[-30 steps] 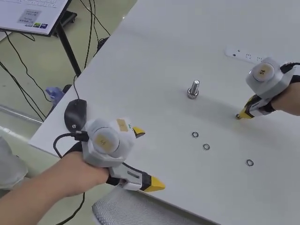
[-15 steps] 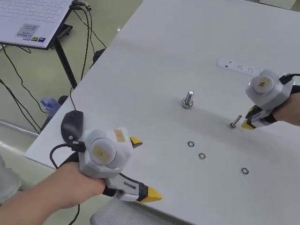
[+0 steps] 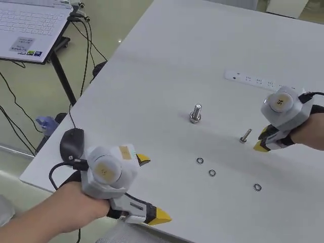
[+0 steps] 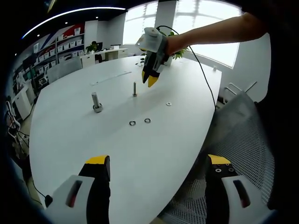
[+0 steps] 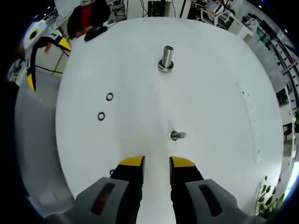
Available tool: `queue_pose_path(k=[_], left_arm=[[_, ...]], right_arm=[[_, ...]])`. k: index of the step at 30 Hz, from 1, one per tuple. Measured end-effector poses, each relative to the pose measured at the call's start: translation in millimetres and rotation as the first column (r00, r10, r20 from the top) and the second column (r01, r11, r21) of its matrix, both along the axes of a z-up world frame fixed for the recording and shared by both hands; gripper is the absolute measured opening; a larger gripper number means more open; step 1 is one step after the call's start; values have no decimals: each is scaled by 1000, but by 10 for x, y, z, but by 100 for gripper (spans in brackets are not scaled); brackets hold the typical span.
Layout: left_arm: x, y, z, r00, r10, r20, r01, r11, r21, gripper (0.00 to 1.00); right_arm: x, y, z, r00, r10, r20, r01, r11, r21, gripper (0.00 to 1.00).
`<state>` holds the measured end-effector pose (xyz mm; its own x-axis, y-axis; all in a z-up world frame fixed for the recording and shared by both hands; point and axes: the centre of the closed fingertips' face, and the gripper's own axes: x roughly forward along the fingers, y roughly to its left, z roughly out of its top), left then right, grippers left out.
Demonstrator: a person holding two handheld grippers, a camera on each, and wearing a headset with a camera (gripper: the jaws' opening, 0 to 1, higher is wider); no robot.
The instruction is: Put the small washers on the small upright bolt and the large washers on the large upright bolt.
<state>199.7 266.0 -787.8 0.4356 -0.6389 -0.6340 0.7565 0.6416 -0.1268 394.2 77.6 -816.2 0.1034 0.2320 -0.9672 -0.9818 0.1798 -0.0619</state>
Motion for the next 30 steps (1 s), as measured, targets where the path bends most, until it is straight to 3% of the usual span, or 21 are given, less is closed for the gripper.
queue_pose_path(k=[19,26,30], left_arm=[[13,-51,60,1000,-5,17,5,1000,-19,86],[14,-55,70,1000,-15,25,15,1000,-18,86],[6,-48,74,999,-27,40,27,1000,6,85]], right_arm=[[-574,-176,71,999,-46,-25,47,999,26,28],[-705,-221,21,998,-59,-34,60,998,30,28],[-775,-254,-51,997,-67,-44,68,997,30,28]])
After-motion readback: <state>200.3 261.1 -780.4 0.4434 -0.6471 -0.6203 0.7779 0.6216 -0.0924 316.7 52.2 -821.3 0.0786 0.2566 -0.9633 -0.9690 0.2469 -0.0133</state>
